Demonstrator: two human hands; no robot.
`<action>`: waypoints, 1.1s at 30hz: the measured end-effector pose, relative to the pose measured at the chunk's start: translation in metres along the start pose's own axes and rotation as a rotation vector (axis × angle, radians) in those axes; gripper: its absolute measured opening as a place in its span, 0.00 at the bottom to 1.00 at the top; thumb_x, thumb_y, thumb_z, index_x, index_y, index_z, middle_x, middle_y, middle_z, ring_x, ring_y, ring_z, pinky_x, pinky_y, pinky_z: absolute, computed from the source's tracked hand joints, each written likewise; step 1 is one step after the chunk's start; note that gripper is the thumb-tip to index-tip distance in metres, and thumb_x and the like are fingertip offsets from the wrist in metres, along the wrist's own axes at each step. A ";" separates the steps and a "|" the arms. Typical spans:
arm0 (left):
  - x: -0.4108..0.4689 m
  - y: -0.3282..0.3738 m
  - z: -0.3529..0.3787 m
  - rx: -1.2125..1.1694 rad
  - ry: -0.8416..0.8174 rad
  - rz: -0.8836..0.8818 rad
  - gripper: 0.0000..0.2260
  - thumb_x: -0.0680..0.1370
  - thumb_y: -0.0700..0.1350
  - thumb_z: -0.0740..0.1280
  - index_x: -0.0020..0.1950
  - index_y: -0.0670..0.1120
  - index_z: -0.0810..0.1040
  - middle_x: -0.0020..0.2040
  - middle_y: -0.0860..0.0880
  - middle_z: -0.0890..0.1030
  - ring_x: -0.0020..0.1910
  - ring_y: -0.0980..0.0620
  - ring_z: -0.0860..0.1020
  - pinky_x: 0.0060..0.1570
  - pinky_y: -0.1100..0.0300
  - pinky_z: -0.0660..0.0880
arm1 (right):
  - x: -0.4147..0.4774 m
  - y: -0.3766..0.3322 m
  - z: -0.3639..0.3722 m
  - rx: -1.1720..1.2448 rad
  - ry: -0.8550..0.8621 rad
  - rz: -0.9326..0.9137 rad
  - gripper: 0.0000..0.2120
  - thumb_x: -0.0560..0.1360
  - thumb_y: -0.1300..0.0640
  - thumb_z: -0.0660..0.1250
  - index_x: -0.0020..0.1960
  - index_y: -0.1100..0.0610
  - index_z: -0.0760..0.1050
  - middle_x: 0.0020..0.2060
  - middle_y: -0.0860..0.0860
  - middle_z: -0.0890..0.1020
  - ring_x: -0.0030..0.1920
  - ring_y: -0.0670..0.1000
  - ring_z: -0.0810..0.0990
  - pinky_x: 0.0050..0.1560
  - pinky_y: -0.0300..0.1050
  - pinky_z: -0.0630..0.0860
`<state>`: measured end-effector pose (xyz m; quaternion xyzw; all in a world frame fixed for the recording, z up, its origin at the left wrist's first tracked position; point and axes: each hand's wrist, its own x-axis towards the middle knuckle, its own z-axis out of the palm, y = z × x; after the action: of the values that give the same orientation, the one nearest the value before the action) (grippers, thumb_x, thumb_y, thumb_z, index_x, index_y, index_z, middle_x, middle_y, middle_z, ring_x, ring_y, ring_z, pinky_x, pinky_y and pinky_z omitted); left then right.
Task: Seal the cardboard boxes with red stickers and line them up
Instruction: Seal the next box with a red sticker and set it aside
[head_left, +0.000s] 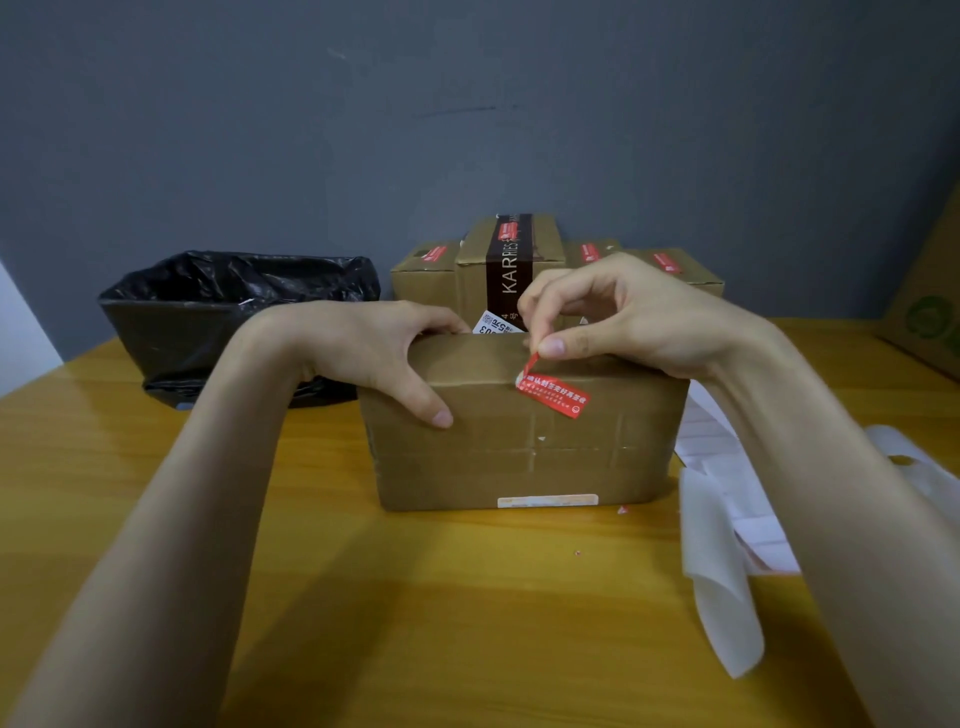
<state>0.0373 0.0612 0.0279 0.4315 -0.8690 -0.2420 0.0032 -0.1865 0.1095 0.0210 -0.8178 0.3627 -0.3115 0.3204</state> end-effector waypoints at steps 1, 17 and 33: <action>0.000 0.000 0.000 0.001 0.001 0.000 0.30 0.67 0.51 0.75 0.63 0.61 0.64 0.54 0.63 0.71 0.50 0.63 0.73 0.42 0.69 0.73 | -0.001 0.000 -0.001 0.007 -0.014 -0.005 0.02 0.67 0.62 0.70 0.37 0.56 0.79 0.40 0.45 0.77 0.46 0.44 0.77 0.51 0.34 0.73; 0.000 0.001 0.000 -0.016 -0.015 -0.007 0.30 0.67 0.50 0.75 0.64 0.60 0.64 0.54 0.62 0.70 0.51 0.60 0.73 0.42 0.67 0.73 | -0.016 -0.005 -0.017 0.093 -0.135 -0.029 0.05 0.63 0.65 0.74 0.35 0.58 0.81 0.40 0.50 0.75 0.43 0.46 0.75 0.61 0.63 0.71; -0.002 0.002 -0.001 0.007 -0.017 0.000 0.30 0.68 0.49 0.74 0.64 0.60 0.64 0.54 0.62 0.69 0.50 0.61 0.72 0.41 0.69 0.72 | -0.030 0.006 -0.036 0.252 -0.245 -0.096 0.07 0.63 0.58 0.77 0.35 0.59 0.80 0.40 0.49 0.75 0.43 0.49 0.74 0.59 0.57 0.74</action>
<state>0.0368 0.0636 0.0300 0.4296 -0.8698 -0.2427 -0.0054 -0.2318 0.1188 0.0297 -0.8195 0.2395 -0.2675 0.4467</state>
